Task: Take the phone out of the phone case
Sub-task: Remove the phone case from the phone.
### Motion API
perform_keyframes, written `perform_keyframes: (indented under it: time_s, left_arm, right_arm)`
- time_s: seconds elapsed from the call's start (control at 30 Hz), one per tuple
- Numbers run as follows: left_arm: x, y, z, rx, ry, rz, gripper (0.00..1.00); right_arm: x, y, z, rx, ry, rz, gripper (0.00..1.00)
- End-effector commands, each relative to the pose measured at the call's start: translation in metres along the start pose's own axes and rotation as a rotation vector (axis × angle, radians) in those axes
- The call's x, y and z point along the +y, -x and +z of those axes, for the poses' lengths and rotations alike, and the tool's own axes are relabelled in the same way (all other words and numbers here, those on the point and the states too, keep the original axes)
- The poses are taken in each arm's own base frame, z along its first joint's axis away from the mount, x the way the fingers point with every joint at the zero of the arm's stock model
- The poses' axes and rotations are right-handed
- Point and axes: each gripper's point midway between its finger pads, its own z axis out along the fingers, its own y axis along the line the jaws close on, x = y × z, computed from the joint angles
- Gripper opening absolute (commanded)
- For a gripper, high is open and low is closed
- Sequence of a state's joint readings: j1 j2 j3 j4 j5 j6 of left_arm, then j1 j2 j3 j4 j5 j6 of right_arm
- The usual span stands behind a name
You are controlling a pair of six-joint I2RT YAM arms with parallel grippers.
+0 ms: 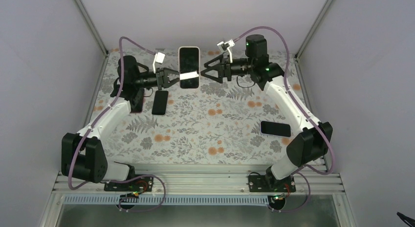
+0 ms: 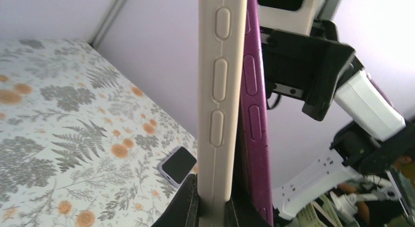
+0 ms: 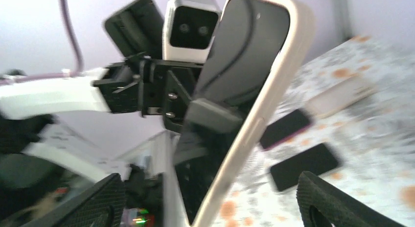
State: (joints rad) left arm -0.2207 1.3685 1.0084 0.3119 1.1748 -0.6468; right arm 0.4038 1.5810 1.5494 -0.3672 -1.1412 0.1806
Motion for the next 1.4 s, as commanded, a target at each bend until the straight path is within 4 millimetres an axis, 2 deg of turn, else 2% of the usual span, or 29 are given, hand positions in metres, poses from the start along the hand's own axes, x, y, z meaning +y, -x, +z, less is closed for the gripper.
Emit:
perform_keyframes:
  time_s: [0.0, 0.07, 0.17, 0.5, 0.7, 0.87, 0.97, 1.13, 1.37]
  left_arm:
    - [0.003, 0.033, -0.017, -0.103, 0.031, -0.034, 0.02]
    - [0.010, 0.040, -0.021, -0.125, 0.053, -0.075, 0.02]
    - [0.022, 0.043, -0.022, -0.130, 0.102, -0.123, 0.02]
    - [0.051, 0.039, -0.022, -0.160, 0.149, -0.326, 0.02]
    - [0.067, 0.036, -0.025, -0.177, 0.178, -0.434, 0.02]
    - [0.068, 0.034, -0.025, -0.174, 0.167, -0.453, 0.02]
    - [0.069, 0.032, -0.025, -0.170, 0.165, -0.469, 0.03]
    - [0.072, 0.031, -0.025, -0.170, 0.170, -0.484, 0.02]
    - [0.075, 0.029, -0.024, -0.168, 0.176, -0.499, 0.02]
  right_arm:
    - [-0.009, 0.042, -0.021, -0.028, -0.304, -0.340, 0.85]
    - [-0.015, 0.054, -0.028, -0.034, -0.399, -0.410, 0.88]
    - [-0.018, 0.059, -0.028, -0.025, -0.469, -0.469, 0.90]
    - [-0.026, 0.045, -0.002, 0.035, -0.686, -0.651, 0.89]
    - [-0.028, 0.031, 0.024, 0.088, -0.765, -0.757, 0.84]
    - [-0.030, 0.015, 0.050, 0.135, -0.794, -0.821, 0.81]
    - [-0.031, 0.013, 0.062, 0.144, -0.823, -0.852, 0.79]
    - [-0.032, 0.010, 0.077, 0.168, -0.871, -0.913, 0.75]
    - [-0.042, -0.002, 0.091, 0.210, -0.916, -0.945, 0.75]
